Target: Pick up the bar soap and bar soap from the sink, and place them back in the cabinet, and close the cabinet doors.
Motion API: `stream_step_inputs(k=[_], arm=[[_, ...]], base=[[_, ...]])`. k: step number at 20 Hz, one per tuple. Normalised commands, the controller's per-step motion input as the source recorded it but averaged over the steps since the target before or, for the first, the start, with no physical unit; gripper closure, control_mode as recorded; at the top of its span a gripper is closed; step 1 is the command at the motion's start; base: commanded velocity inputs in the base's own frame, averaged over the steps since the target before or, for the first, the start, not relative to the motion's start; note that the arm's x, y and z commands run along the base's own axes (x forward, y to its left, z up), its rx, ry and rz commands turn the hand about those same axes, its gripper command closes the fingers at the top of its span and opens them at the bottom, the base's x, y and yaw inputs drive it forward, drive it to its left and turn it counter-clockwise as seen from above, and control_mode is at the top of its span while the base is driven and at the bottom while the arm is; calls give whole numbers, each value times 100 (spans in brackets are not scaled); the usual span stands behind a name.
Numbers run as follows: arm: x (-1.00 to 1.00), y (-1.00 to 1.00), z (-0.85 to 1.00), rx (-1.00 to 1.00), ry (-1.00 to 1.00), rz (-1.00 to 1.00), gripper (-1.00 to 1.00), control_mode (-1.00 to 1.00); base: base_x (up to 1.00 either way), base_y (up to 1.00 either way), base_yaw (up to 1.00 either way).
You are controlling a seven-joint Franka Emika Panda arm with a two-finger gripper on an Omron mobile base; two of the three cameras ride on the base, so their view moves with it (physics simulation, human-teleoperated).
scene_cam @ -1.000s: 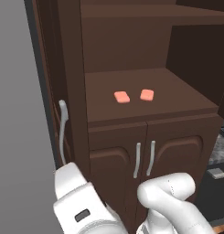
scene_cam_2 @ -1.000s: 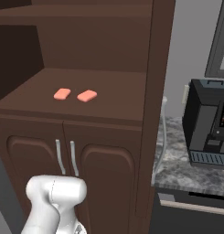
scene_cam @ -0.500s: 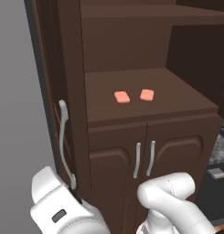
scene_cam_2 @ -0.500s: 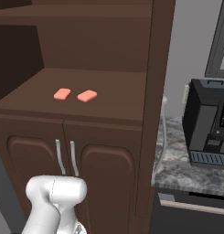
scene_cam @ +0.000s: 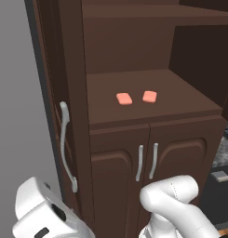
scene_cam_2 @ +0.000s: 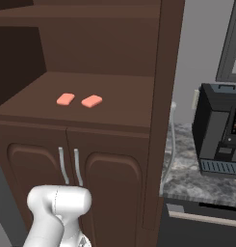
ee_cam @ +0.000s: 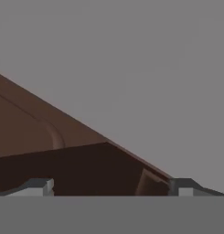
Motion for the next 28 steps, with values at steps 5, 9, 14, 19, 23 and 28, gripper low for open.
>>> stream_step_inputs(k=[5, 9, 14, 19, 23, 28], arm=[[35, 0, -1, 0, -7, 0, -100, -100], [33, 9, -11, 0, -4, 0, -100, -100], [34, 9, -10, 0, -3, 0, -100, -100], [19, 0, 0, 0, -1, 0, -100, -100], [15, -10, 0, 0, -3, -2, -100, -100], [9, -44, 0, 0, -2, -9, -100, -100]], base=[[0, 0, 0], [0, 0, 0], [0, 0, 0], [0, 0, 0], [0, 0, 0], [0, 0, 0]])
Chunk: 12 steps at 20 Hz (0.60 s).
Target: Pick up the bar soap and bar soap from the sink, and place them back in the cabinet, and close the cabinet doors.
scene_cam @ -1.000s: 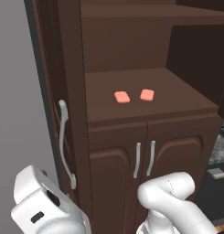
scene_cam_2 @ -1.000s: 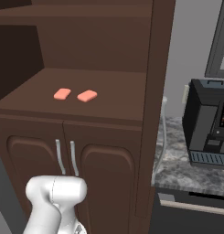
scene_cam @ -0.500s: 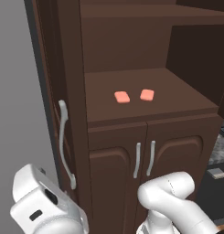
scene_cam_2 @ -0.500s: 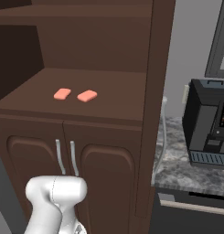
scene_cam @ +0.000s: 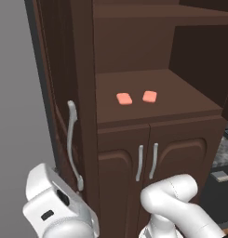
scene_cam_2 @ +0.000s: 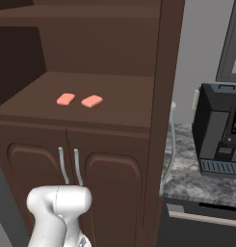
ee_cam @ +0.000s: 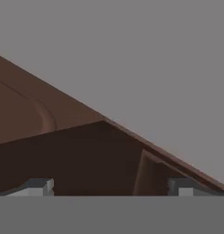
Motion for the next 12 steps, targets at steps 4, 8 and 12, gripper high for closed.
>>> stream_step_inputs(k=[4, 8, 12], arm=[[13, -52, 0, 0, -4, -10, -100, -100], [27, -39, 0, 0, -5, -8, -100, -100], [38, -33, 0, 0, -4, -8, -100, -100]], base=[[0, 0, 0], [0, 0, 0], [0, 0, 0]])
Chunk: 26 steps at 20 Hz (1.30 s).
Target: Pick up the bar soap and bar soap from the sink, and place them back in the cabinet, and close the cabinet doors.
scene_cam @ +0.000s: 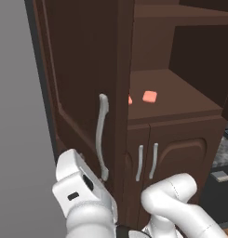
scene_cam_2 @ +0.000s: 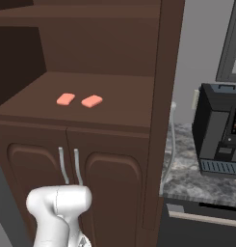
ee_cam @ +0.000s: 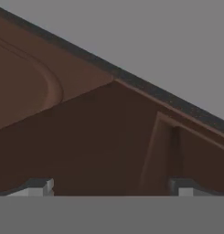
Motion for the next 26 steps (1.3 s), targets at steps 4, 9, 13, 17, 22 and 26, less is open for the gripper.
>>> stream_step_inputs(k=[4, 9, 13, 17, 22, 26], arm=[[50, -31, 0, 0, -3, -7, -100, -100], [43, -39, 0, 0, -3, -8, -100, -100], [35, -53, 0, 0, -2, -13, -100, -100], [35, -54, 0, 0, -2, -13, -100, -100], [36, -59, 0, 1, -2, -13, -100, -100], [47, -51, 0, 0, -3, -9, -100, -100]], base=[[0, 0, 0], [0, 0, 0], [0, 0, 0], [0, 0, 0], [0, 0, 0], [0, 0, 0]])
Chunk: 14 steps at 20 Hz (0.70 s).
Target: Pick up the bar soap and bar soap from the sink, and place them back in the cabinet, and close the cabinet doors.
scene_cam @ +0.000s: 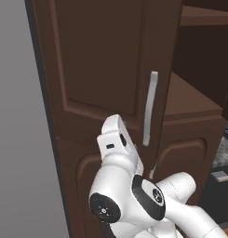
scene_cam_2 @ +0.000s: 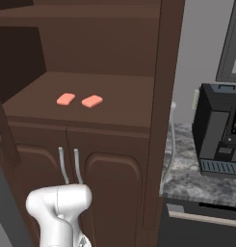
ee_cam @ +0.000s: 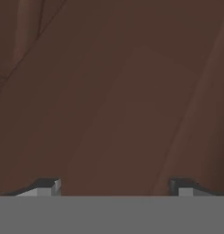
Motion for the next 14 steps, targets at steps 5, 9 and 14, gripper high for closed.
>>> stream_step_inputs(k=[5, 9, 14], arm=[[61, -37, 0, 1, -3, -3, -100, -100], [73, -31, 0, 3, -1, 0, -100, -100], [68, -33, 0, 3, 0, 0, -100, -100]], base=[[0, 0, 0], [0, 0, 0], [0, 0, 0]])
